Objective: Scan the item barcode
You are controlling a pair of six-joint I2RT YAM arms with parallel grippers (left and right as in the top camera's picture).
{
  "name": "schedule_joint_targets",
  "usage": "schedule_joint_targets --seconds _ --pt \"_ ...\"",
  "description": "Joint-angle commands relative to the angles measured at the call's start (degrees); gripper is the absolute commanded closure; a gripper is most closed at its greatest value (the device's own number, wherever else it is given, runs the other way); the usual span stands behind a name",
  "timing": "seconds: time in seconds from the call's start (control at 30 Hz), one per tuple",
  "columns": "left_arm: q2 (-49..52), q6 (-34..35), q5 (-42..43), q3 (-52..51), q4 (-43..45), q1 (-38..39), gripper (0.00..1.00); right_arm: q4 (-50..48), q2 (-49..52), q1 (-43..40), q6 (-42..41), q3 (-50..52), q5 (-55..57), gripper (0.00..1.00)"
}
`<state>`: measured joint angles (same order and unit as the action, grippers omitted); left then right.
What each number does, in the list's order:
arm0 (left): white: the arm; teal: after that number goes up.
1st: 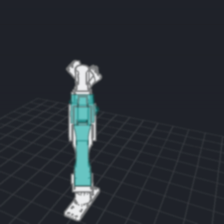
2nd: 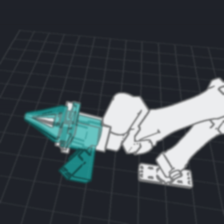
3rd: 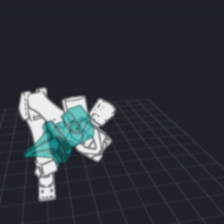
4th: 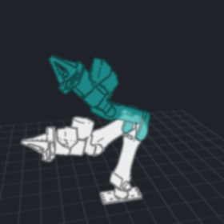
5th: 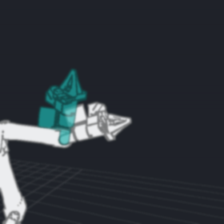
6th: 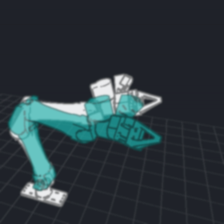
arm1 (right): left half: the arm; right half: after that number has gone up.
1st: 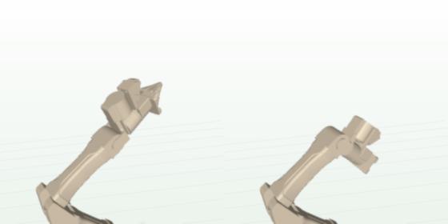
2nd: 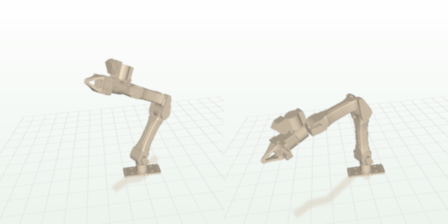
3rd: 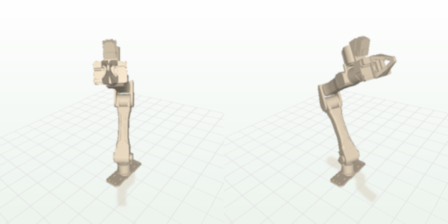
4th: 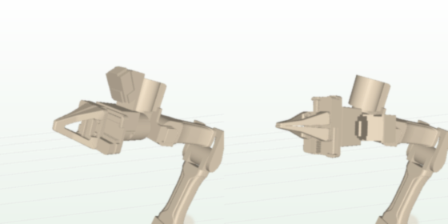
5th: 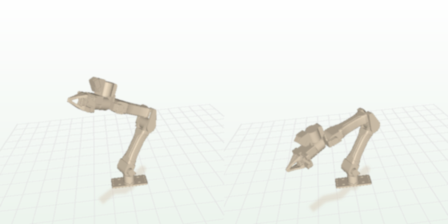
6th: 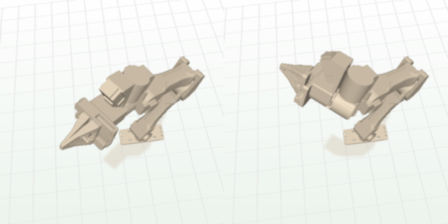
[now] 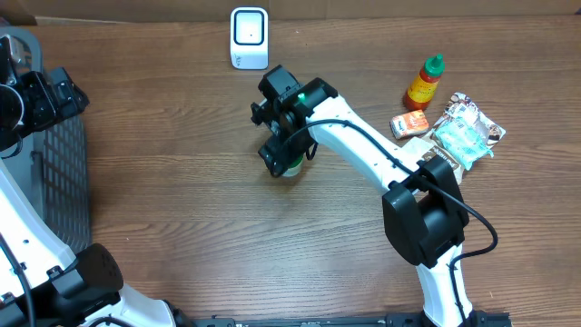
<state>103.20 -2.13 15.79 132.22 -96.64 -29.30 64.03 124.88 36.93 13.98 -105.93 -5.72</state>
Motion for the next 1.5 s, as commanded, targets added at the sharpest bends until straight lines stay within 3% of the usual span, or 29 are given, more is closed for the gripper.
schedule_joint_targets --seconds 0.0,0.27,0.47,0.53,0.73,0.9,0.97,1.0,1.27,1.47 --pt "0.31 -1.09 0.11 -0.24 0.00 0.07 0.00 -0.92 -1.31 0.31 2.27 1.46 0.52 0.16" --pt "0.31 -1.09 0.11 -0.24 0.00 0.07 0.01 -0.94 -1.33 0.31 -10.32 0.57 4.22 0.37" --pt "0.31 -1.09 0.11 -0.24 0.00 0.07 0.01 0.37 -1.33 1.38 -34.27 -0.39 4.55 0.44" --pt "0.31 -1.09 0.11 -0.24 0.00 0.07 0.01 0.98 -1.33 1.77 -42.51 -0.37 6.32 0.44" --pt "0.31 -1.09 0.11 -0.24 0.00 0.07 0.00 0.96 -1.33 2.45 -53.07 -0.37 15.85 0.37" --pt "0.31 -1.09 0.11 -0.24 0.00 0.07 0.00 1.25 -1.33 2.45 -52.50 -0.39 16.15 0.16" --pt "0.31 -1.09 0.11 -0.24 0.00 0.07 0.00 1.20 -1.33 2.45 -48.24 -0.94 15.56 0.09" --pt "0.31 -1.09 0.11 -0.24 0.00 0.07 0.00 1.57 -1.36 2.45 -41.90 -2.01 15.52 0.01" --pt "0.31 -1.09 0.11 -0.24 0.00 0.07 0.00 5.75 -1.33 2.45 -15.72 -5.55 11.23 0.00" --pt "0.31 -1.09 0.11 -0.24 0.00 0.07 0.00 4.79 -1.33 2.43 -2.45 -1.57 4.28 0.00"
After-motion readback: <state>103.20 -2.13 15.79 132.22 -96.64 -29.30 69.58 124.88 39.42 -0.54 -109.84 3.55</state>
